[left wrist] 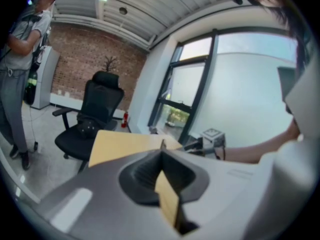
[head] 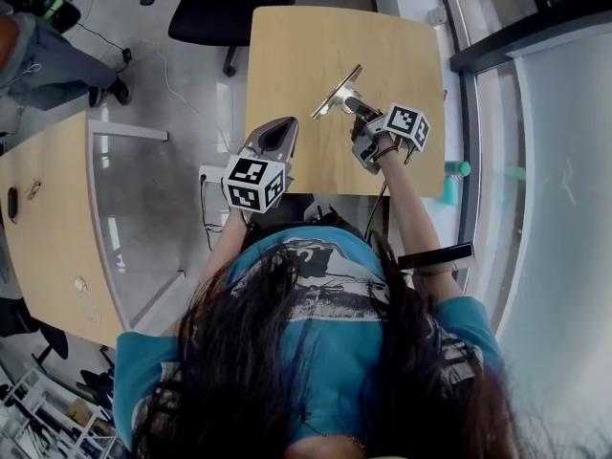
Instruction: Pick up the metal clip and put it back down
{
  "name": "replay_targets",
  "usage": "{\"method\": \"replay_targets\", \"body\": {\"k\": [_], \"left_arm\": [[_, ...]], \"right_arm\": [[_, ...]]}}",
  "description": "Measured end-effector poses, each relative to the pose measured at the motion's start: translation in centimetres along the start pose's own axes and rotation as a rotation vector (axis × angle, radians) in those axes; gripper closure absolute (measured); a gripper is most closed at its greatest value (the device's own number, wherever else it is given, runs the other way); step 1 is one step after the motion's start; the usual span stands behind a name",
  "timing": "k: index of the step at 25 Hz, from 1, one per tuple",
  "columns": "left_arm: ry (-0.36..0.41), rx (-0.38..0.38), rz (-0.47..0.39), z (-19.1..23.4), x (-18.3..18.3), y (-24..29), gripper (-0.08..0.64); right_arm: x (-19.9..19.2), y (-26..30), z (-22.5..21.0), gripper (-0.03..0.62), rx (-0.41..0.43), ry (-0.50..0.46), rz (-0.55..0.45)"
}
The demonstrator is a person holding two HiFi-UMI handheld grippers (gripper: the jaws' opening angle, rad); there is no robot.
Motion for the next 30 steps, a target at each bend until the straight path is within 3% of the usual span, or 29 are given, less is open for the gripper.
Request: {"method": "replay_targets", "body": {"k": [9,17,30], "left_arm": [[-0.024,0.046,0.010,3.1,-0.1,-0.3,0.557],[-0.046,0.076,0.014,5.5,-0.2,-0.4,0.557],[-0.044,0.080,0.024,5.6,-0.8,-0.7,0.557]], "right_arm": [[-0.2,6.7,-5.0,0.503,-0.129,0.010,0.147],[-0.2,9.5,-6.7,0.503,-0.177,0.066,0.170],[-0.1,9.6,-7.4,0.492,-0.193,0.167,0.141]]}}
Point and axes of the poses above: the fingertips, and each gripper's own axes: y forward along the fingers, z to its left, x out of its top, the point moved 1 cm from there along -y, backward along the fingers, and after that the axes turned 6 degrees about x, right-handed, at the moved point
